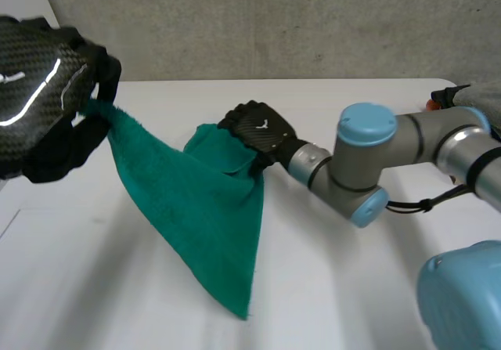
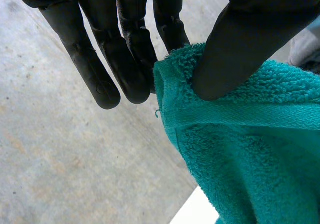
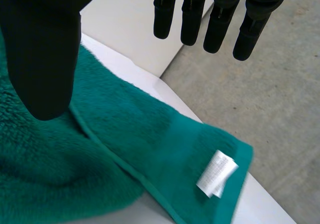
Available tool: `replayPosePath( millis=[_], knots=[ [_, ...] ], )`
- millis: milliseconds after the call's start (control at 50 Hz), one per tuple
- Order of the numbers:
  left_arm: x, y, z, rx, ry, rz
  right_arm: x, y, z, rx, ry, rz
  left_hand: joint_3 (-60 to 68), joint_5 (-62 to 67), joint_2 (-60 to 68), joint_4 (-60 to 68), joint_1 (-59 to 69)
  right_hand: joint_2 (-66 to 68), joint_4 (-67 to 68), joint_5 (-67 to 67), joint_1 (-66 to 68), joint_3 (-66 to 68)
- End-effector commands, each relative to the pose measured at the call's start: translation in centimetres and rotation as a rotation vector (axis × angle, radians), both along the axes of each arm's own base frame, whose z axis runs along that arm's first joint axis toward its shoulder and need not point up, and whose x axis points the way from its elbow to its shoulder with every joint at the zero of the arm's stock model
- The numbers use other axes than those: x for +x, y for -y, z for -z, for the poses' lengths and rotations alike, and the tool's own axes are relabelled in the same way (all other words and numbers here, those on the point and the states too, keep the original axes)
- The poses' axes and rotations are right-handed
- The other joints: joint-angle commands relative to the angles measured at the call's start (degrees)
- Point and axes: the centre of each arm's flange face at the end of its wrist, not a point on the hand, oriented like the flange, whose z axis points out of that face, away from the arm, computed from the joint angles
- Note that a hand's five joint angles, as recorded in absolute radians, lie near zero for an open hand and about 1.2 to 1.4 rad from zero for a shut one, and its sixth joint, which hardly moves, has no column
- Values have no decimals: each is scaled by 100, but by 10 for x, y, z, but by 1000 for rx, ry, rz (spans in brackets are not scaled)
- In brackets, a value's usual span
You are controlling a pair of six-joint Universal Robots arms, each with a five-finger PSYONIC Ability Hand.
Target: Fold the laundry.
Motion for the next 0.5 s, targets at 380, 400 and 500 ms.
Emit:
replayPosePath(
  millis=[380,400,500],
  knots=[
    [3,2,-21,-50,-103,-9,45,-24,-8,-103,65,-37,1175,1366,1149,1127,1416,6093,5853,5734,5832,5834],
    [4,3,-21,-55,-103,-11,40,-15,-16,-119,75,3,1175,1366,1149,1127,1416,6093,5853,5734,5832,5834],
    [11,35,-13,-48,-92,-78,-8,32,-81,-225,129,217,1175,1366,1149,1127,1416,6093,5853,5734,5832,5834]
  ],
)
